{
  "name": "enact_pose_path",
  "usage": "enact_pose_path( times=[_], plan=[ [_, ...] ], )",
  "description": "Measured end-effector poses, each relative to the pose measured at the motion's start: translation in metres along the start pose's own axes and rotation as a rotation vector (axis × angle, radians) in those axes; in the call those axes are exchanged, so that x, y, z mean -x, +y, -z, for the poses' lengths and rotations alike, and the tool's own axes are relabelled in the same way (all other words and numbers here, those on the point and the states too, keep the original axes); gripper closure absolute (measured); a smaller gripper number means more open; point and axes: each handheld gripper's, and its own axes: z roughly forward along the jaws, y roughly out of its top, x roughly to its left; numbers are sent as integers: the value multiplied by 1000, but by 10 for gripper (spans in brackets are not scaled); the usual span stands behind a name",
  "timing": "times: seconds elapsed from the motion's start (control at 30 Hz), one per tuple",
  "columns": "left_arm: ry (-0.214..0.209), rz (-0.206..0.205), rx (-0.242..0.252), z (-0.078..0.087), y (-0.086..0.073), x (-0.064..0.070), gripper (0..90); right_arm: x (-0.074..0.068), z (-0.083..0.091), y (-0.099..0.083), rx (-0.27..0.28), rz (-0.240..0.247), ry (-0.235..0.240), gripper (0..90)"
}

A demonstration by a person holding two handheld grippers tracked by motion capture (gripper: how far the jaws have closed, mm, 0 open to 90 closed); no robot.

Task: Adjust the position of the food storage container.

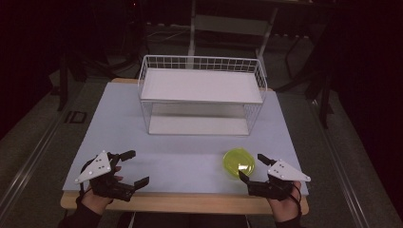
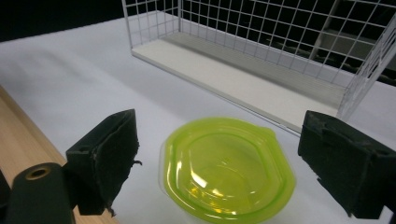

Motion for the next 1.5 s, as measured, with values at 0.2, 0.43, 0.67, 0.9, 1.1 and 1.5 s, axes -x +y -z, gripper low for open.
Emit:
enact_pose_path(
  times=[0.2,0.43,0.67,0.9,1.1,1.5],
  plan=[
    [3,1,9,1,0,-1,15,-4,-3,1,-27,35,15,120],
    [-10,-7,9,-1,0,1,15,-10,-2,5,-43,60,63,130],
    [-19,-8,16,-1,0,1,15,-17,0,23,-42,78,122,120],
    [-24,-7,11,-2,-1,1,15,-13,-1,41,-47,77,122,115],
    [-25,-5,10,-3,-1,1,15,6,-2,40,-73,43,67,188],
    [-23,-5,11,-3,-1,0,15,49,-2,8,-216,-76,-60,696]
  ],
)
